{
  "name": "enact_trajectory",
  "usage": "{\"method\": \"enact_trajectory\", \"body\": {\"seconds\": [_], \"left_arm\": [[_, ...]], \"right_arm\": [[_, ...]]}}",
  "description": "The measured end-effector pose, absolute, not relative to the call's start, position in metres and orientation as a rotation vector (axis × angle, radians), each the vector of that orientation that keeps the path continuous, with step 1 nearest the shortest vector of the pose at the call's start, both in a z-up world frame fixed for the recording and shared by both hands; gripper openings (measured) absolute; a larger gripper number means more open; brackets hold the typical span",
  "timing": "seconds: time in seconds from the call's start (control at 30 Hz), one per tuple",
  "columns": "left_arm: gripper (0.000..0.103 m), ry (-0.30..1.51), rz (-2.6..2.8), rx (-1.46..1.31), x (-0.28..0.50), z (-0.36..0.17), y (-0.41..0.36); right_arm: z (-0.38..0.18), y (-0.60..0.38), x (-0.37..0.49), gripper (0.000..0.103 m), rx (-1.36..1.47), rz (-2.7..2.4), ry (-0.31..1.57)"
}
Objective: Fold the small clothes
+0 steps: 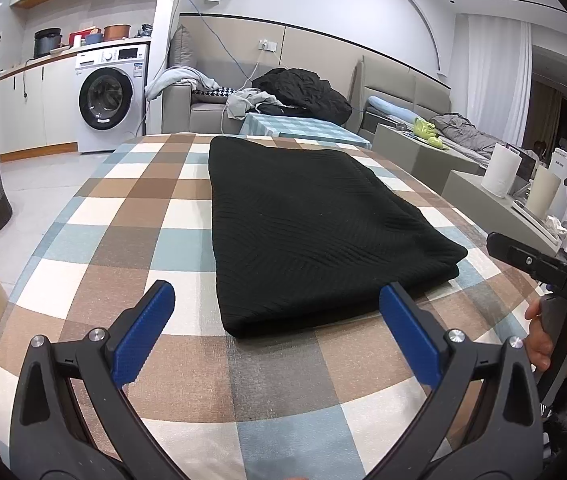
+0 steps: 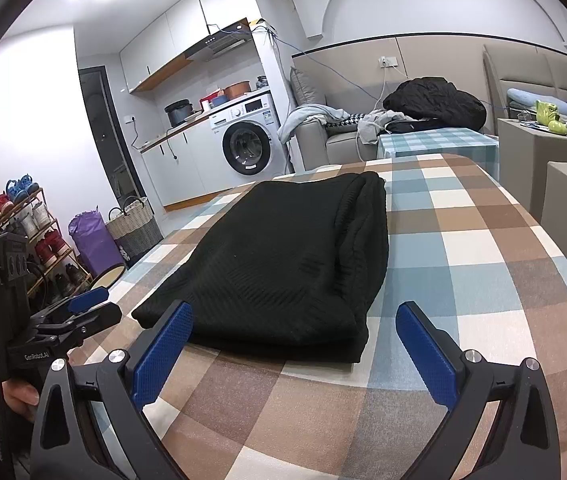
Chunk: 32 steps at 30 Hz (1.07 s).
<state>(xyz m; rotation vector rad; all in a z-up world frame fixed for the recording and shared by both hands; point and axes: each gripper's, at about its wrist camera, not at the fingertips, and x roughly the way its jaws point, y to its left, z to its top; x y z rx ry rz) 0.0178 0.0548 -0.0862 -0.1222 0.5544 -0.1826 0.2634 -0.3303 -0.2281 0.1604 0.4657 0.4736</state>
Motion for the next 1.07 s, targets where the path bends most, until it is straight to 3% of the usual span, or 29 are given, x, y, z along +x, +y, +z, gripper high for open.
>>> {"method": "enact_trajectory", "body": {"seconds": [1.07], "left_arm": [[0.102,0.538,-0.179,-0.121,0.0166,-0.0842,0.0569]], "right_arm": [[-0.2313,-0.3276,0.2633,0.103,0.151,0.479,0.473]]}}
